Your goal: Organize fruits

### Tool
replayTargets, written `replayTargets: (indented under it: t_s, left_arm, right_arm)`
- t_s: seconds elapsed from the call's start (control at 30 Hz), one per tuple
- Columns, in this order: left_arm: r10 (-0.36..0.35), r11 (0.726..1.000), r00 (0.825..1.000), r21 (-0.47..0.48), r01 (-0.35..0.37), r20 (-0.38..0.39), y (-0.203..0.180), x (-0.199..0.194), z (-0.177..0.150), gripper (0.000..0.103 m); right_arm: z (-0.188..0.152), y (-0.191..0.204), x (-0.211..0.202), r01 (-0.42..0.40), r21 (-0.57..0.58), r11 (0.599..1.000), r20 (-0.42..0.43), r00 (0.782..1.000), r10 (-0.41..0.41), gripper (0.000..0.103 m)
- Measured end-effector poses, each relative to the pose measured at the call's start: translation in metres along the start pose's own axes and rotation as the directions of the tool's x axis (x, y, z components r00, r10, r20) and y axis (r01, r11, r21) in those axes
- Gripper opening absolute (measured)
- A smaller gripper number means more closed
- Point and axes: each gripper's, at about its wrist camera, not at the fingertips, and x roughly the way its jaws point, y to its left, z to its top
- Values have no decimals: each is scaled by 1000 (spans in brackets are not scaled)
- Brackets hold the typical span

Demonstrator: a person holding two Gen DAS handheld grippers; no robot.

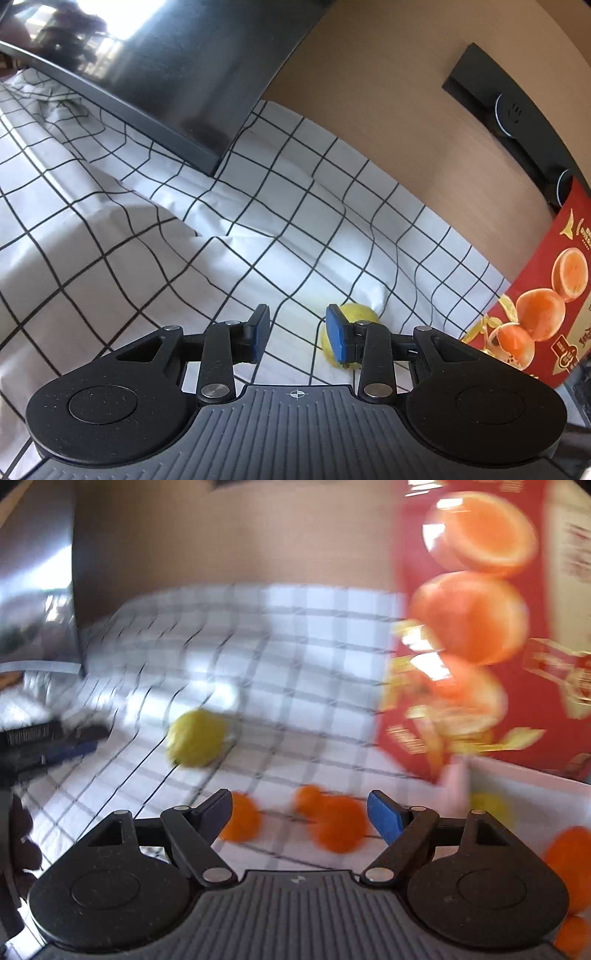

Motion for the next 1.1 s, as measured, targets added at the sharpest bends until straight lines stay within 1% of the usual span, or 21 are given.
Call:
replayTargets:
  t_s: [0.07,0.13,0.2,0.27,0.3,0.33,0.4,0.43,0.5,0.63,0.73,0.87,0.93,1.0,1.07,1.1]
  left_arm:
    - [-8,1000,1000,1,8,4,-2,-1,0,37]
    - [-18,1000,1000,3,18,4,-1,-1,1,37]
    - [-18,1000,1000,12,18,-3,-2,-1,0,37]
    - [-18,999,1000,28,18,-14,-4,1,-2,37]
    - [-17,999,1000,42,18,-19,-7,2,-4,37]
    - [-15,998,1000,61,16,-22,-10,3,-7,37]
    - [-6,994,1000,106,9,-23,-16,4,-11,37]
    - [3,991,1000,131,0,-20,-19,5,-14,37]
    - [27,984,999,176,-23,-22,-24,7,-19,37]
    - [44,977,998,212,-35,-39,-27,12,-27,37]
    - [57,968,997,246,-44,-47,-29,15,-31,37]
    - [57,957,996,288,-36,-66,-35,20,-38,37]
    - [36,953,997,303,-13,-72,-39,20,-41,37]
    - [-5,951,996,307,31,-86,-44,18,-45,37]
    - [-79,950,988,292,114,-130,-52,18,-49,37]
    - [-119,946,979,279,162,-163,-58,20,-51,37]
  right_arm:
    - [-3,21,18,5,-41,999,-18,1000,-6,74]
    - [-7,32,31,31,-64,997,-27,999,-33,74]
    - [-11,37,45,36,-72,997,-53,998,-40,67]
    - [-15,36,53,3,-59,998,-92,996,-9,52]
    - [-15,36,53,-13,-53,998,-103,995,8,49]
    - [-16,36,52,-23,-53,998,-104,994,17,42]
    - [-18,37,41,-28,-72,997,-107,994,21,41]
    - [-20,37,33,-26,-82,996,-98,995,18,41]
    - [-28,35,11,-44,-107,993,-75,997,36,41]
    - [-47,25,-34,-92,-117,989,-76,994,83,41]
    - [-70,10,-68,-129,-105,986,-80,989,121,41]
    - [-109,-19,-99,-125,-69,990,-79,990,120,41]
    - [-125,-33,-107,-96,-51,994,-71,993,92,41]
    - [-141,-47,-112,-42,-45,998,-54,998,39,41]
    - [-154,-58,-113,-4,-34,999,-41,999,3,41]
    - [-158,-63,-114,-27,-20,999,-26,999,27,41]
